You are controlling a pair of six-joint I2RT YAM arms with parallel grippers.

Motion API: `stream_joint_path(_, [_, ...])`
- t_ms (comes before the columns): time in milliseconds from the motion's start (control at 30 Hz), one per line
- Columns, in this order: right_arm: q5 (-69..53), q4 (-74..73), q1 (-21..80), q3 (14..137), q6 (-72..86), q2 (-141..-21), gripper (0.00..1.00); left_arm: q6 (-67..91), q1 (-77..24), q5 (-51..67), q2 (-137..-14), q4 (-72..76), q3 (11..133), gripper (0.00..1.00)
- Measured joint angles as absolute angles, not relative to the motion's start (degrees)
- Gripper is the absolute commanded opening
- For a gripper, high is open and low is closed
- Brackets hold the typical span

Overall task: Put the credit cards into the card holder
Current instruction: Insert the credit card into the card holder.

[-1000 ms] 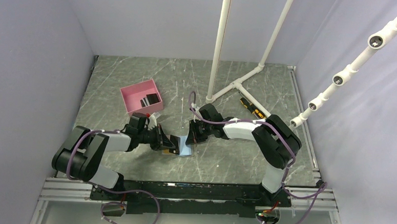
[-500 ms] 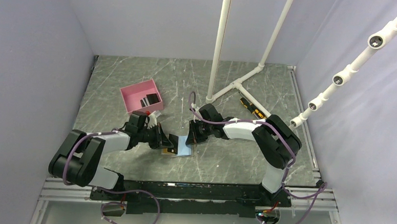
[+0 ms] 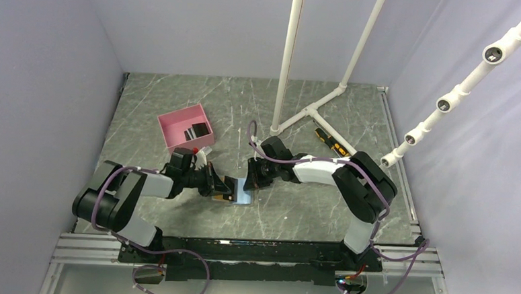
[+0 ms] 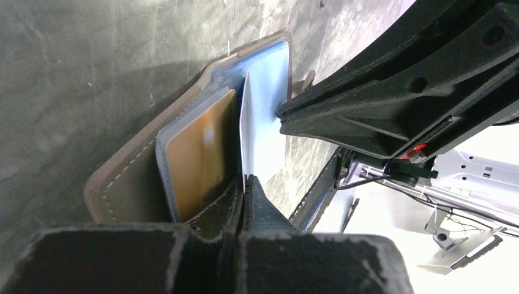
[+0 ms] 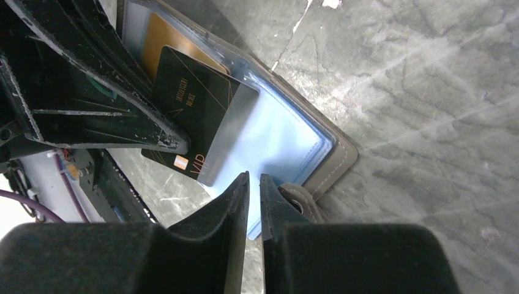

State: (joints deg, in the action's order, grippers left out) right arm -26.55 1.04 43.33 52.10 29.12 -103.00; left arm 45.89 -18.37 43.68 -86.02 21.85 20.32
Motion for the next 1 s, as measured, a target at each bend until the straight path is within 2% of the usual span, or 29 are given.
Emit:
stream_joint_path(433, [-21.37,-3.31,43.64,50.59,28.53,-99.61,0.2,46.44,-18.5,44.53,-87.35,23.66,19.9,0.06])
stream_joint_path(733, [-22.26,-2.44,43.46,50.28,28.75,-99.92,0.12,47.0,-22.52,40.91,-86.11,21.34,21.19,0.08])
stream_joint_path(800, [-22.9,-2.24,43.2,50.28,28.95,-100.14,0.12,47.77,-24.08,39.72,-86.63,21.45,21.78,0.13])
stream_joint_path(1000, [-23.42,-1.91,42.98,50.17,29.12,-100.29,0.11,49.15,-26.65,36.07,-86.43,20.03,22.59,0.46])
